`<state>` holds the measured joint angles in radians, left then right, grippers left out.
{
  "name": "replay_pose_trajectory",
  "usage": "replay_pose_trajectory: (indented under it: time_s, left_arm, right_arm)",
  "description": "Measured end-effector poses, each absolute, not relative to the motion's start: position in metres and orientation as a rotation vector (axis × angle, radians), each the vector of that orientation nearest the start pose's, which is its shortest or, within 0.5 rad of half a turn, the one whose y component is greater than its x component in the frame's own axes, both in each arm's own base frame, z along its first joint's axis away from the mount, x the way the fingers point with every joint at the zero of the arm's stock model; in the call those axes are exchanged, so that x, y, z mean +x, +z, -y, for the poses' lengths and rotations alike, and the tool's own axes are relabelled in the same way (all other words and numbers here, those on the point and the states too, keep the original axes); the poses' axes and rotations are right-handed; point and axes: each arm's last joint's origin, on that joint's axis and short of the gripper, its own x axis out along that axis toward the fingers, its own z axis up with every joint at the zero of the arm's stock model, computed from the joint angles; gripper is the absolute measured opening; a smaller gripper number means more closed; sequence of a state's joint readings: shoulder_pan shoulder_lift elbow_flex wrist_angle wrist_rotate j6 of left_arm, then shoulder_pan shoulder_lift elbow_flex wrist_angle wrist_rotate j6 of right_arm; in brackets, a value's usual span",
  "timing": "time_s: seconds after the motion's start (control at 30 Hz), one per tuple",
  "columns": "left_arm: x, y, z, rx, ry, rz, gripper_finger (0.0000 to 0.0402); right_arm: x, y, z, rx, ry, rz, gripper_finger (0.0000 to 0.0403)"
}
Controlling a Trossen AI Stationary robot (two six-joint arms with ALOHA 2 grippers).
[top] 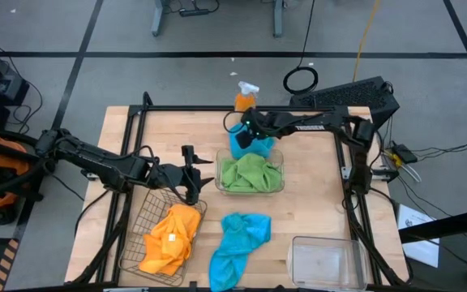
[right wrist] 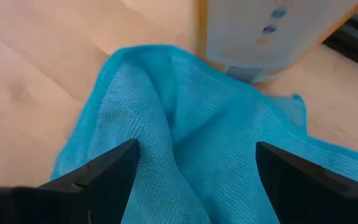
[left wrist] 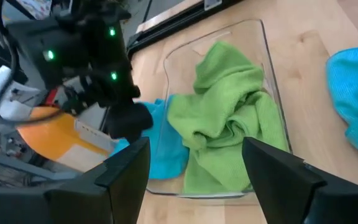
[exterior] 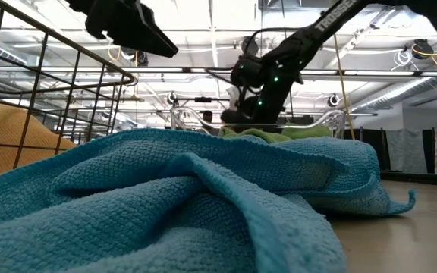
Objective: Sort microfiber towel by color & place in baskets
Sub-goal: Put the top blue towel into the bottom transparent bin
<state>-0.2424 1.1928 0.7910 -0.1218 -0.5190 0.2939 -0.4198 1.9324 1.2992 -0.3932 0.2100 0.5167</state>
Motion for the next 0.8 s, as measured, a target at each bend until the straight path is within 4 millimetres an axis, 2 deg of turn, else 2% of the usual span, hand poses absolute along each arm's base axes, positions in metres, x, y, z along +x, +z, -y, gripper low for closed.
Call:
replay_pose_trajectory:
  time_s: [0.17,0.3,0.57,0.8]
  left_arm:
    - [0.249,0.263,0.047,0.500,0.193,-0.519,0.0260]
    - [0.249,0.263,0.047,0.499,0.172,-0.518,0.0260]
    - [0.249,0.262,0.048,0.492,0.144,-0.517,0.0260]
    - [0.249,0.262,0.048,0.466,0.143,-0.516,0.0260]
  right_arm:
    - [0.368,0.162,0.173,0.562,-0.851,-0.939,0.0312]
    - [0.373,0.154,0.179,0.568,-0.860,-0.968,0.0295]
    - [0.377,0.133,0.184,0.576,-0.865,-1.013,0.0241]
    - [0.379,0.127,0.184,0.586,-0.848,-1.017,0.0171]
